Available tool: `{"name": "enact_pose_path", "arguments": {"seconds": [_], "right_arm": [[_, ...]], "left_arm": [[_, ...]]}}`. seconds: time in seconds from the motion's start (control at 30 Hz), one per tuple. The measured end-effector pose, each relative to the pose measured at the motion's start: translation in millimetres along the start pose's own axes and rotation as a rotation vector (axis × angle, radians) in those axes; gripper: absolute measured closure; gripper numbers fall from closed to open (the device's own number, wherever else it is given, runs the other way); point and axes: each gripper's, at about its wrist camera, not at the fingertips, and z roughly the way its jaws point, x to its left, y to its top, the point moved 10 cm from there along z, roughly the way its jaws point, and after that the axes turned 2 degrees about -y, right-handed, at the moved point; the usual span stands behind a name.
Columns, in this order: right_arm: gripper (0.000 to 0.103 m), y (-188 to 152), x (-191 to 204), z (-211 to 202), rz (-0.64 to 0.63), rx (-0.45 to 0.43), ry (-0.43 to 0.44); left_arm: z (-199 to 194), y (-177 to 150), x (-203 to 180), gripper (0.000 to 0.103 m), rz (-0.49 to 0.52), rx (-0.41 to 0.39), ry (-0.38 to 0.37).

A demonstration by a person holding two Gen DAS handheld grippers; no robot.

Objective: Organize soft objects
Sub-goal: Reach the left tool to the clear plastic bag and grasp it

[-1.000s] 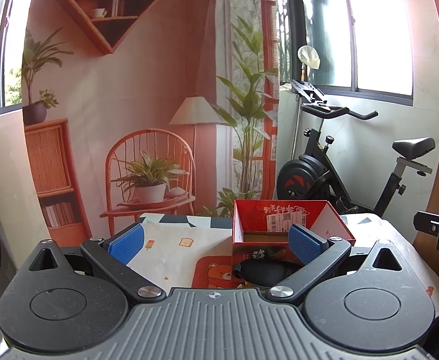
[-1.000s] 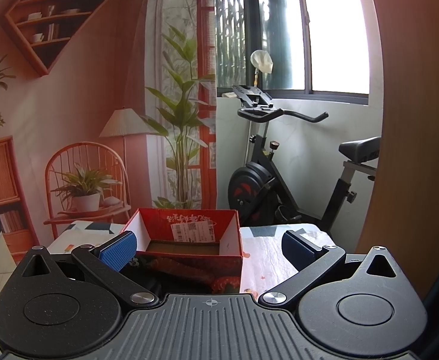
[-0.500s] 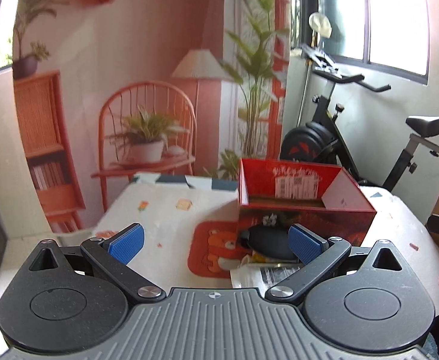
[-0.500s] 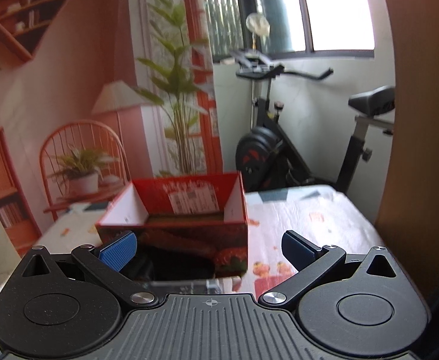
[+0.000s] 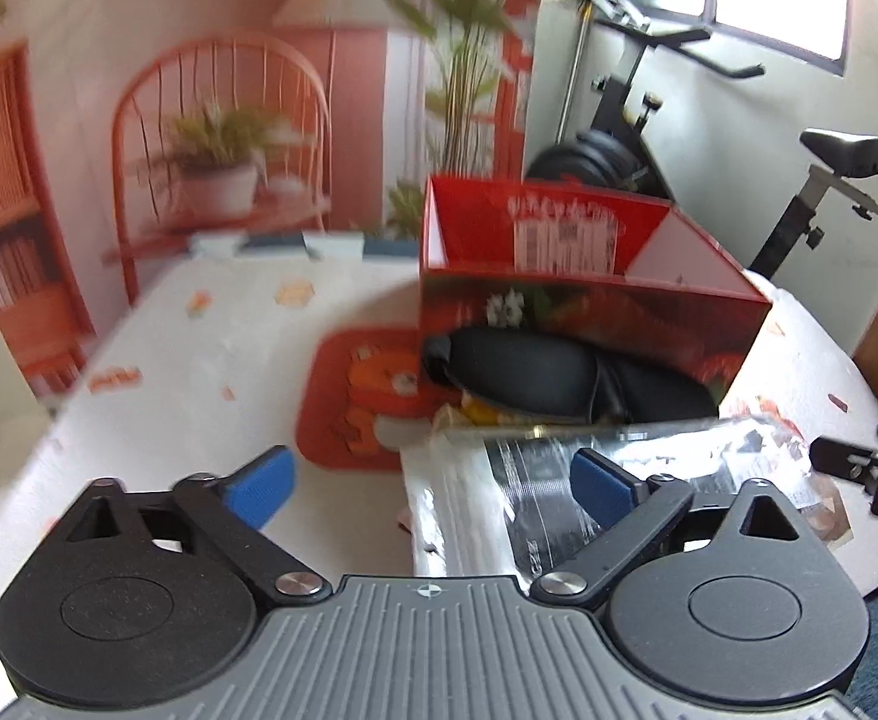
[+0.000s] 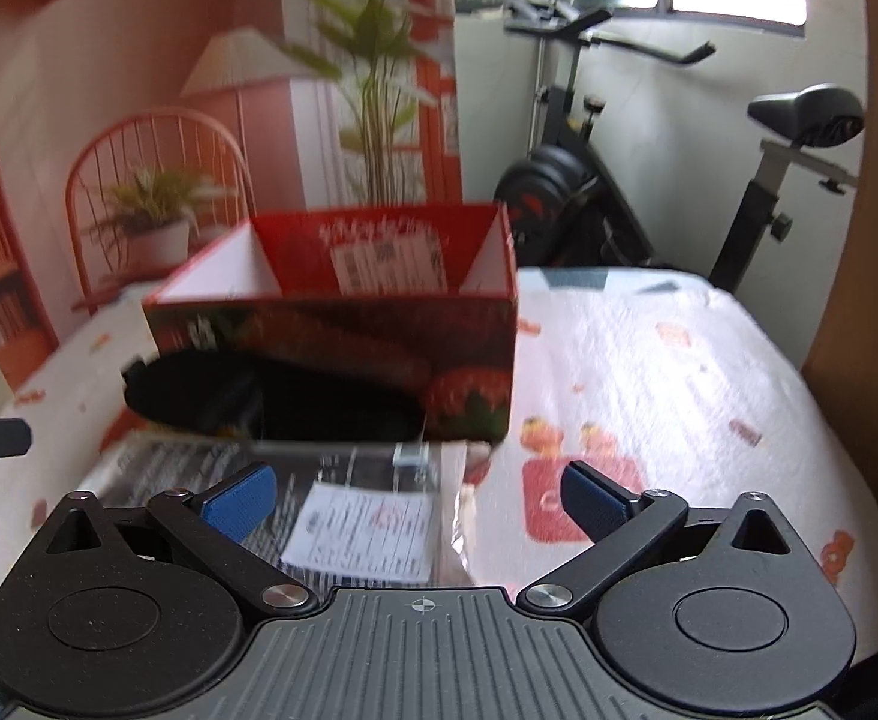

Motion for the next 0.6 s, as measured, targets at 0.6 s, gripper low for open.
{"name": "enact_pose_path", "arguments": {"seconds": [0.6], "right_arm": [[0.025,-34.2,11.0,46.5,0.044,0.111,0.160]], "left_arm": [[58.2,-41.7,-3.1,0.030,-0.147,0.205,-0.180]]}}
